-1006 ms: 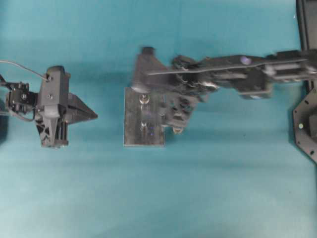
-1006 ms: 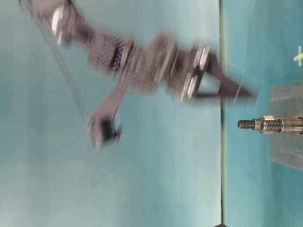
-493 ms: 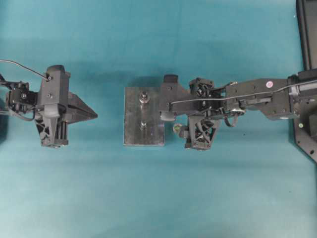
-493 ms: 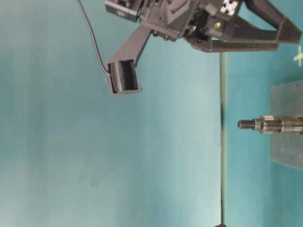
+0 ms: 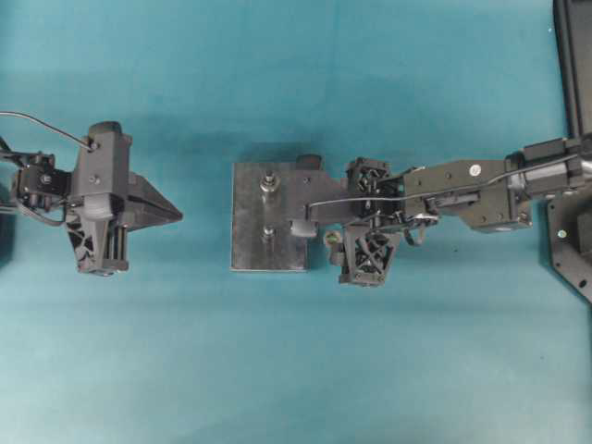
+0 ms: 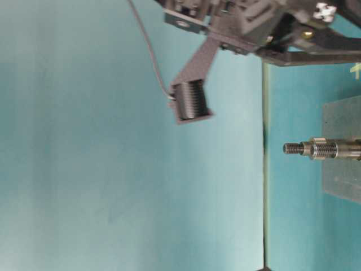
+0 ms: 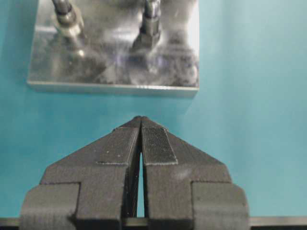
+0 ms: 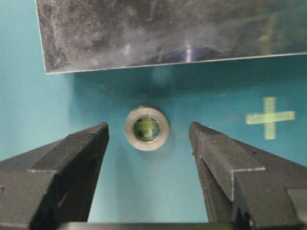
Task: Insert the washer onto the shaft.
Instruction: 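Lower the right gripper, grasp the lower washer and lift it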
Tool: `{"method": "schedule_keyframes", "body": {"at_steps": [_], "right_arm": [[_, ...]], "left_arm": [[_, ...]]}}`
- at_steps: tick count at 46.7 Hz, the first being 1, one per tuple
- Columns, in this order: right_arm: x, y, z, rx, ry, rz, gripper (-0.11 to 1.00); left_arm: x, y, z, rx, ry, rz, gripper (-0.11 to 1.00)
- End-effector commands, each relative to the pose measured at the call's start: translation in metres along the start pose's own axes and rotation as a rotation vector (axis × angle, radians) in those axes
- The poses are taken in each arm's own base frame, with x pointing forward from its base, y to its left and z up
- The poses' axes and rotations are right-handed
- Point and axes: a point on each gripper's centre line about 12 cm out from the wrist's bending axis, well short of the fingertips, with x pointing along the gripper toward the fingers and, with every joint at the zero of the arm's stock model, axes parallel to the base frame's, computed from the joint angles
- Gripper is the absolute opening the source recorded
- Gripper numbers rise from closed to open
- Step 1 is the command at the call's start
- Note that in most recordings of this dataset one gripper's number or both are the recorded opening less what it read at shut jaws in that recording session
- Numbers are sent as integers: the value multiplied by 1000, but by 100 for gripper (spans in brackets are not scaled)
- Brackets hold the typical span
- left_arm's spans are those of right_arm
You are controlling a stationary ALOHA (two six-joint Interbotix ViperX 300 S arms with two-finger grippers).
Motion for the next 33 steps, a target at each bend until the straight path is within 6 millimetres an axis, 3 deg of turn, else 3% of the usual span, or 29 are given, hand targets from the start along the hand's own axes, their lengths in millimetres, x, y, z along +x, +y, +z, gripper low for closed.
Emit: {"method": "schedule_keyframes", "body": {"at_steps": [1,21,33], "right_arm": [[-4,2,8,8,-32,5,71],[5,1,5,4,-9,1,69],[7,1,5,5,-5,0,58]], "left_arm": [[-1,0,11,5,-29,0,0],[11,0,11,3,-8,0,0],[13,0,11,5,0,0,0]]}}
